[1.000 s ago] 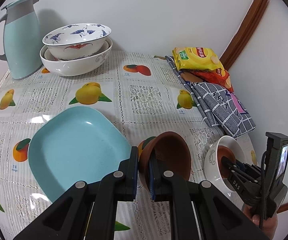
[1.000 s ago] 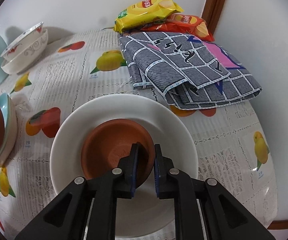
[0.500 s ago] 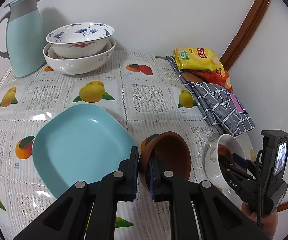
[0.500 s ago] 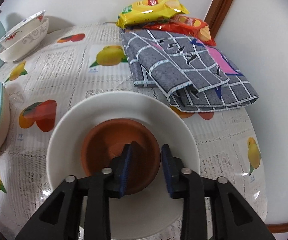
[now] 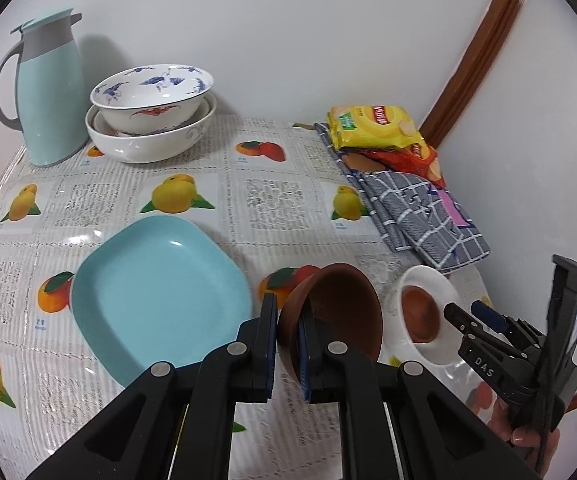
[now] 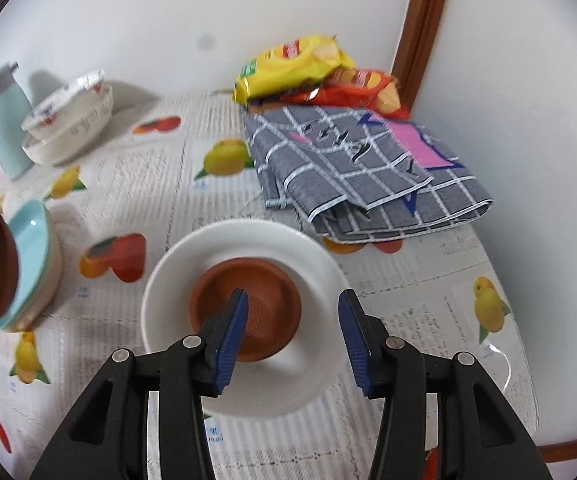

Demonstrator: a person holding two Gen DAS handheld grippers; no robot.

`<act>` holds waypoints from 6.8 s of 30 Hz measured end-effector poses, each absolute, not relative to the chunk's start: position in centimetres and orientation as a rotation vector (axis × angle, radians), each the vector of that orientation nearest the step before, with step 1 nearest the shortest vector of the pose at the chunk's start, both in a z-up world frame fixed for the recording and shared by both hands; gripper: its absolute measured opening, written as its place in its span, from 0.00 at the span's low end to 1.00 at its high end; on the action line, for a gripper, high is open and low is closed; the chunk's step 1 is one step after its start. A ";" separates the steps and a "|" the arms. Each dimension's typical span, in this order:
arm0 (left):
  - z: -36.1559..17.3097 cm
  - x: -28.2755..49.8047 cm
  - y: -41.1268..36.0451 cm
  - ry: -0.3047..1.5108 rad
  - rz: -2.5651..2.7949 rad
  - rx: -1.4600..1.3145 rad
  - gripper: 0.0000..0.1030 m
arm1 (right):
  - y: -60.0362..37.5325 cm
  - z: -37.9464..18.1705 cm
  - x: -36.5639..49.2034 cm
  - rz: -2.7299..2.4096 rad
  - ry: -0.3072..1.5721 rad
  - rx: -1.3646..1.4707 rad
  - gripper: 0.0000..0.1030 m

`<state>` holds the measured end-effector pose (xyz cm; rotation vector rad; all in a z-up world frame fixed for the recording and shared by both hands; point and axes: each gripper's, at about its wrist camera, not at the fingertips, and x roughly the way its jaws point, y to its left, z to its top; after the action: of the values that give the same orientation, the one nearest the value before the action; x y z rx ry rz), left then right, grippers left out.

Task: Organize plates and bowls
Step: 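Withdraw the right gripper while the left gripper carries its brown bowl toward the white bowl, then lower the brown bowl into the white bowl and open the left gripper, then grasp the white bowl rim with the right gripper while the left gripper grasps it too, then lift the white bowl with both grippers and carry it over the light blue plate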

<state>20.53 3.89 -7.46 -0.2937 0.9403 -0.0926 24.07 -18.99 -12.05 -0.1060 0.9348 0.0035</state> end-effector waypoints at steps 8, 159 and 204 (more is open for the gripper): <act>-6.2 20.2 0.4 0.931 -0.146 -0.269 0.09 | -22.3 -9.0 21.0 -0.007 0.859 -0.028 0.49; -15.9 28.7 -11.0 1.201 -0.236 -0.022 0.11 | -25.9 -17.3 27.3 0.076 1.126 0.225 0.22; -11.0 24.1 -5.6 1.102 -0.200 -0.083 0.08 | -20.0 -12.1 22.9 0.079 1.016 0.223 0.09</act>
<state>24.11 -5.62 -10.97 -0.0833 1.1018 -0.2002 22.92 -19.98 -12.07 0.2234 1.0156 0.0788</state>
